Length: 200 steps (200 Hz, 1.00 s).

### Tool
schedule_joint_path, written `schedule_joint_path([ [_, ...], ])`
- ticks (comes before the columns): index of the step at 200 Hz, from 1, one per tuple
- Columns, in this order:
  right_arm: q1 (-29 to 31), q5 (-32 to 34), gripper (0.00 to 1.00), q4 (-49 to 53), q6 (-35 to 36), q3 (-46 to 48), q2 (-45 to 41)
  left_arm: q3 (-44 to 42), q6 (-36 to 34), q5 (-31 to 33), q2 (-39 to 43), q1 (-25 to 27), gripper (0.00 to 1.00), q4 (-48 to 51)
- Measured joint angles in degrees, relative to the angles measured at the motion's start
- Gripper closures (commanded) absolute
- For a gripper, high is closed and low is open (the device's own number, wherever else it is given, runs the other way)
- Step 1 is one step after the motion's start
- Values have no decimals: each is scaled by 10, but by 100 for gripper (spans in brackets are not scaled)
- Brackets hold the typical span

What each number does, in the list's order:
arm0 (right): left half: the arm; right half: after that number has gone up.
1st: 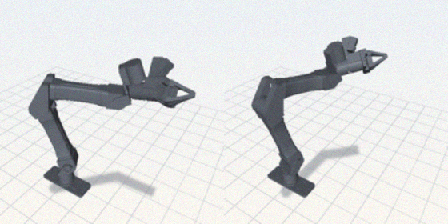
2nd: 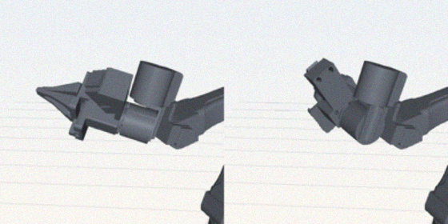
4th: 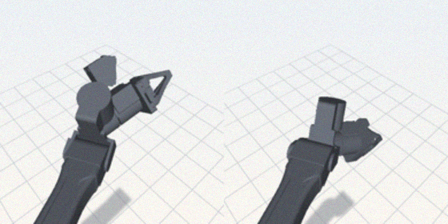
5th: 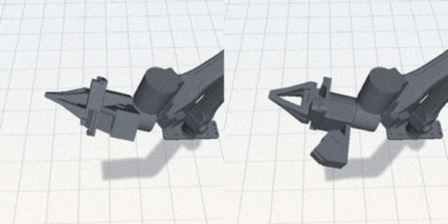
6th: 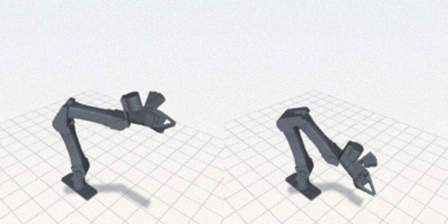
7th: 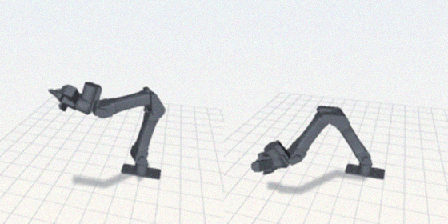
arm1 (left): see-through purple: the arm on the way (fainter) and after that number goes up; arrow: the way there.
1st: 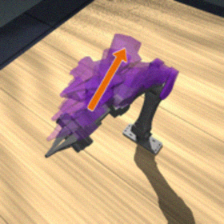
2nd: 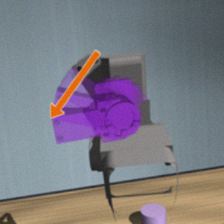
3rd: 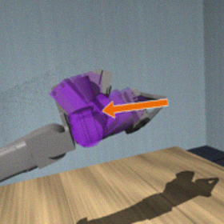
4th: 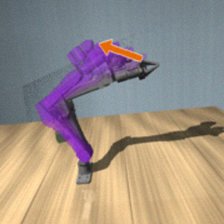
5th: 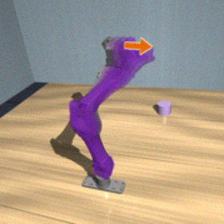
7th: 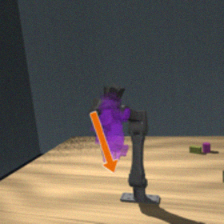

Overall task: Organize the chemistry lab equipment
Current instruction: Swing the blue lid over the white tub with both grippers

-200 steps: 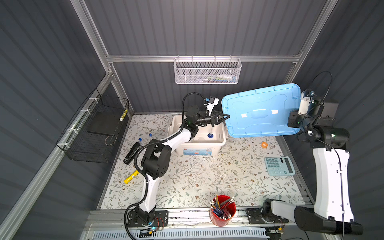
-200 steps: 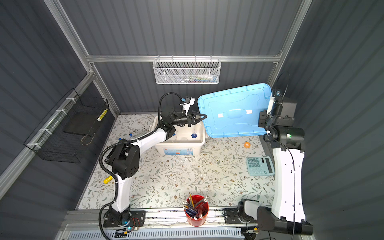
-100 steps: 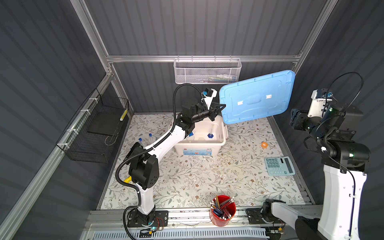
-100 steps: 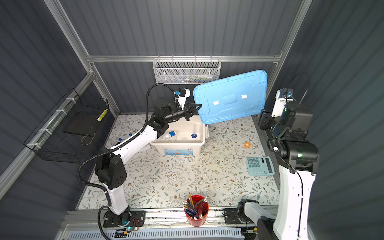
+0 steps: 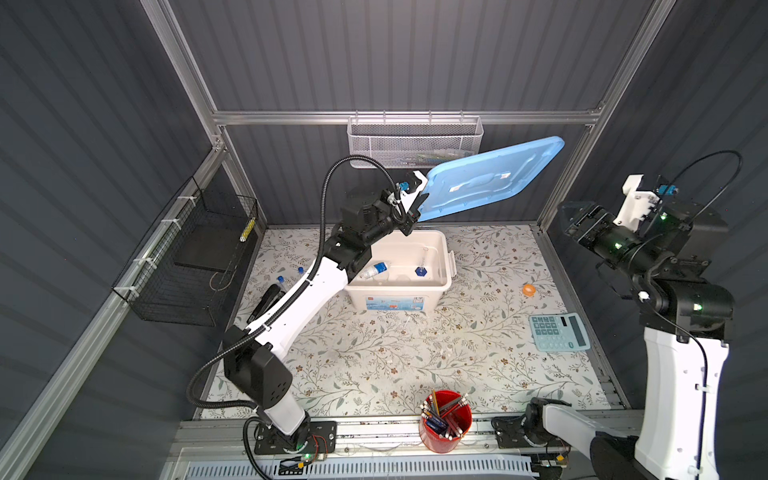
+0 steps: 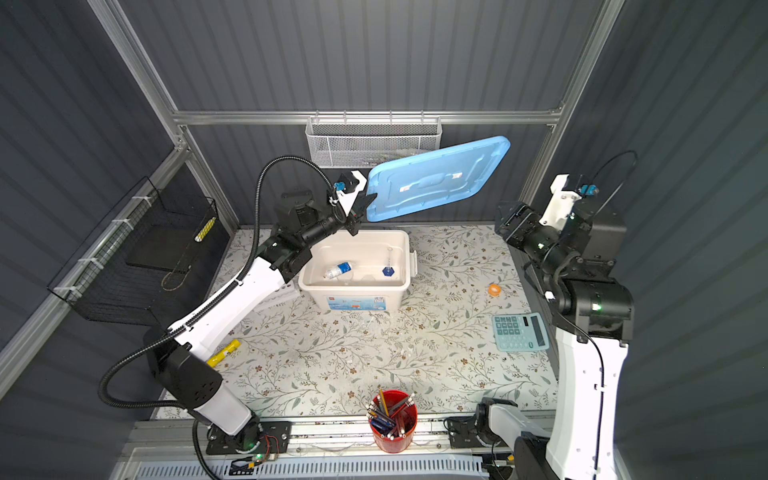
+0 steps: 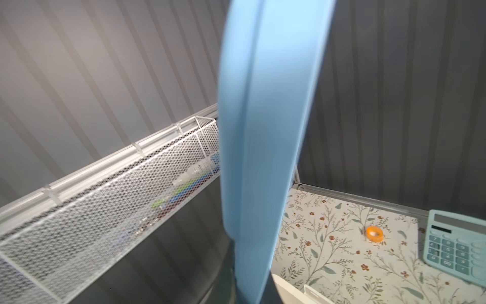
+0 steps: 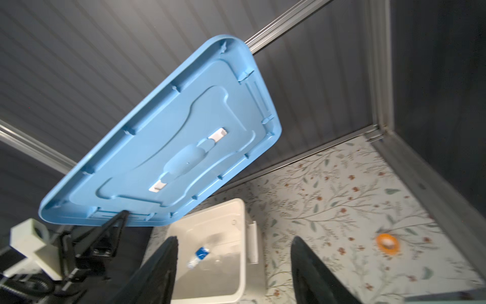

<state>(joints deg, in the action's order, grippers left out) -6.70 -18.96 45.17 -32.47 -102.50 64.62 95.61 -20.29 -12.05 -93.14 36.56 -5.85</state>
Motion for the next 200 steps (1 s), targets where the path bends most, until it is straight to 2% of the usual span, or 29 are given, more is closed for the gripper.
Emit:
schedule_joint_path([
  [39,1,-114,24,-81,-146,20,41,-49,-110,45,47,40,100,16],
  [82,1,-171,24,-170,-256,92,33,-87,-187,85,57,61,100,37],
  [118,2,-188,25,-213,-297,150,28,-103,-218,102,62,66,100,42],
  [159,2,-188,24,-216,-309,205,2,-103,-239,113,73,67,100,41],
  [200,2,-188,24,-229,-321,211,-16,-105,-252,112,83,77,100,32],
])
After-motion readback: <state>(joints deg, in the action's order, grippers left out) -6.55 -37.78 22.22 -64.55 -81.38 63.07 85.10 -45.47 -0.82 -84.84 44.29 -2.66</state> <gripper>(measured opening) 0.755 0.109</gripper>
